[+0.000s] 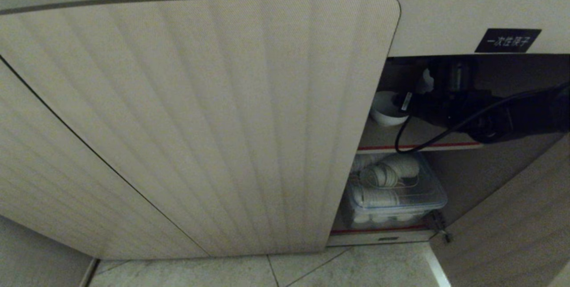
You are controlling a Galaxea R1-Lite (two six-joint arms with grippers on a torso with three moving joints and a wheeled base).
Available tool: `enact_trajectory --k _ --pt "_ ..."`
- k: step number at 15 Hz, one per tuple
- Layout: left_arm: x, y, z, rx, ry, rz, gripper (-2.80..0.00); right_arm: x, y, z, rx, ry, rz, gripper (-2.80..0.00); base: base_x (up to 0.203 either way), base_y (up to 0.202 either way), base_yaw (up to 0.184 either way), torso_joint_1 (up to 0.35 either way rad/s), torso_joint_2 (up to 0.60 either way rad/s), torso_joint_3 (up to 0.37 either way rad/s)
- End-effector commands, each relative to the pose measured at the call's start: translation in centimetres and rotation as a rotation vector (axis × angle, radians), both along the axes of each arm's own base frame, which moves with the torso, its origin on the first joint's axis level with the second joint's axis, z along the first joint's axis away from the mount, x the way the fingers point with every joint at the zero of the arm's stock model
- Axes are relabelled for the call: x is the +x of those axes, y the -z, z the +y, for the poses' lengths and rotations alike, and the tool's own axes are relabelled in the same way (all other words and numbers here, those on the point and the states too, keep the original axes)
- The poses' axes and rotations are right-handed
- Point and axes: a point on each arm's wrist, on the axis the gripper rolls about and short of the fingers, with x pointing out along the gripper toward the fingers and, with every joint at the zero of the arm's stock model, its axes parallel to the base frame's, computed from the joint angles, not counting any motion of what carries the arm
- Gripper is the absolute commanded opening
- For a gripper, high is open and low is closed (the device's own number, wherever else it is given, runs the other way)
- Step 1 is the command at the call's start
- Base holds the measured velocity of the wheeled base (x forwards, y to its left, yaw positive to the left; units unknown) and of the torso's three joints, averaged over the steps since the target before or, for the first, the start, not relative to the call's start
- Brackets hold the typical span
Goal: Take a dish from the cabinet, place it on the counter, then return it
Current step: Put it back into the cabinet
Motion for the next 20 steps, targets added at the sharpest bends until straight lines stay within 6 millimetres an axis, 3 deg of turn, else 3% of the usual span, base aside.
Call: enact_trajectory --k 1,2,11,20 --pt "0.0 0.0 0.0 -0.001 0.001 -0.001 -2.80 -0.4 -0.3 -0.1 0.001 0.001 -0.005 0.00 0.000 0.000 0.000 0.000 0.00 0.000" --pt "0.0 0.0 0.0 -0.001 0.001 -0.001 -2.80 -0.4 -0.3 -0.1 0.002 0.001 -0.006 -2.80 0.000 0.000 0.000 0.000 0.00 0.000" --pt "0.0 0.0 0.0 -0.001 0.001 -0.001 -2.80 -1.0 -0.9 -0.2 0.005 0.003 -0.016 -2.80 0.000 0.000 0.000 0.000 0.00 0.000" --pt "0.0 0.0 0.0 -0.001 0.001 -0.001 -2.80 -2.7 -0.6 -0.8 -0.001 0.009 0.015 -2.80 0.000 0.000 0.000 0.000 0.00 0.000"
